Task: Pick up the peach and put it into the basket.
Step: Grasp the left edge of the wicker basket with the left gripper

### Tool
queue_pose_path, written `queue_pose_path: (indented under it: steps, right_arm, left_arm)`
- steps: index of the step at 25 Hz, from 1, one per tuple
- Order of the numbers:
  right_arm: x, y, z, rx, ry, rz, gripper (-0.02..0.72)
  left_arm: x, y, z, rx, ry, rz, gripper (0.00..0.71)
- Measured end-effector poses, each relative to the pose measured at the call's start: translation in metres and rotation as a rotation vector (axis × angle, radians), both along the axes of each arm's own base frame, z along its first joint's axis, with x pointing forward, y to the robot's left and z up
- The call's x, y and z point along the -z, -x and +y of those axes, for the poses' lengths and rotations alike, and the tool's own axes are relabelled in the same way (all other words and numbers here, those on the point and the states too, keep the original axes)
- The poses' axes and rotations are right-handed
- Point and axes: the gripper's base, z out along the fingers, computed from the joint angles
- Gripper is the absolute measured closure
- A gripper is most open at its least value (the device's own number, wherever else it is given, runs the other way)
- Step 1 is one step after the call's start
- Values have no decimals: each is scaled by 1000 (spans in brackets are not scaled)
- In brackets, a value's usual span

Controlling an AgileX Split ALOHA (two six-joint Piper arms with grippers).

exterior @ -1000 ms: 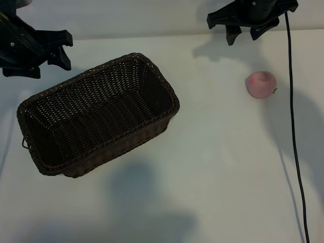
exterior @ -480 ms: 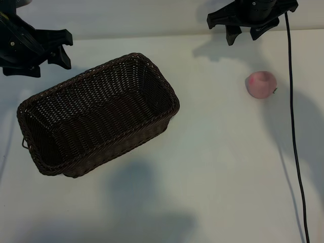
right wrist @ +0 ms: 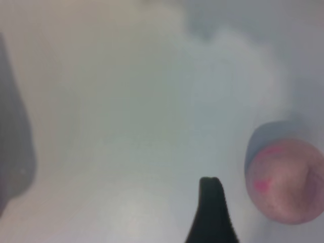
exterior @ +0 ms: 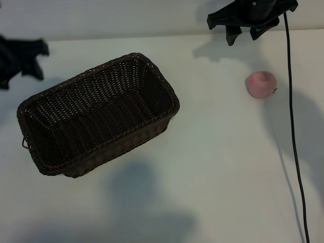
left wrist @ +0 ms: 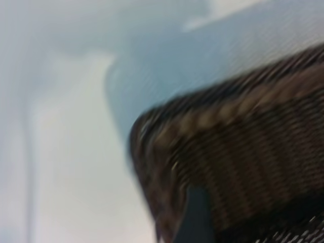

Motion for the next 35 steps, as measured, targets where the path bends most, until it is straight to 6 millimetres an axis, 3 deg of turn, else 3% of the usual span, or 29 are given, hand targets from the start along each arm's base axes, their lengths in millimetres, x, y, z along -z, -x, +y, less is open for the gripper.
queue_pose_path:
  steps: [5, 11, 28, 35]
  right_arm:
    - [0, 0, 0, -2, 1, 0, 190]
    - [0, 0, 0, -5, 2, 1, 189]
    - [0, 0, 0, -9, 4, 1, 197]
    - [0, 0, 0, -13, 5, 1, 197]
  left_arm:
    - [34, 37, 7, -109, 10, 56, 125]
    - [74, 53, 9, -198, 42, 82, 125]
    - [135, 25, 5, -263, 76, 136, 125]
    - [138, 20, 4, -262, 85, 110, 125]
